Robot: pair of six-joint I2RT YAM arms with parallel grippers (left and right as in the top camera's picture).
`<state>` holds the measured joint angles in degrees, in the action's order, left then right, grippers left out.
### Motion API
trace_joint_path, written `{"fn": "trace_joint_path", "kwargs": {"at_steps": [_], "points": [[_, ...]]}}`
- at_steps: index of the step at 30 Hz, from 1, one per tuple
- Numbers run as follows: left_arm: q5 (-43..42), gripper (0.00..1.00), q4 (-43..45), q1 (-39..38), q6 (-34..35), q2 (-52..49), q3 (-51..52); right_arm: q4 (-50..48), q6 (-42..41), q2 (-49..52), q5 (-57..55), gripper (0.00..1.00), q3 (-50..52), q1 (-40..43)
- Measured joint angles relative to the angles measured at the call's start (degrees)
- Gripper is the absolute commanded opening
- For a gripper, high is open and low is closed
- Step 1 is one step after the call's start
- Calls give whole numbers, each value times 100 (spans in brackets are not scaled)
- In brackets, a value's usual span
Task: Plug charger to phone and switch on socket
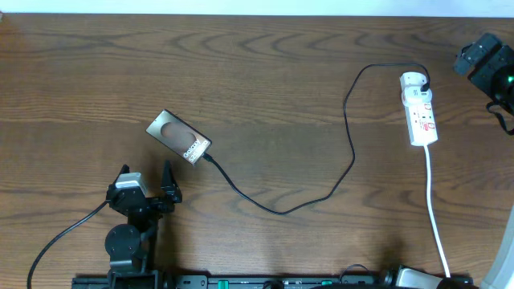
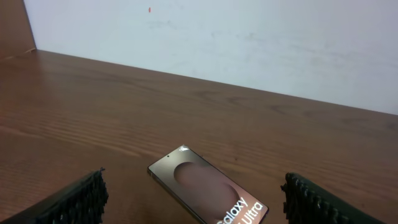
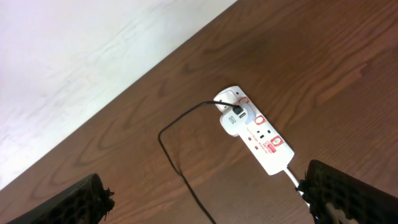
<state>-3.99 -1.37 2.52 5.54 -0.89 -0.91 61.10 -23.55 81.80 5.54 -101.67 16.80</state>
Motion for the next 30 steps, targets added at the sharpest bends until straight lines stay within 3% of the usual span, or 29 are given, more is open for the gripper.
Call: {"fn": "trace_joint_path", "kwargs": {"at_steps": [20,25,30], "points": [[0,88,0,0,0,0,0,11,4,0,-4,99,0,0],[0,88,0,0,0,0,0,457,11,0,-81,99,4,-24],[-2,88,0,0,0,0,0,101,11,-153,-328,99,651,-323]]}}
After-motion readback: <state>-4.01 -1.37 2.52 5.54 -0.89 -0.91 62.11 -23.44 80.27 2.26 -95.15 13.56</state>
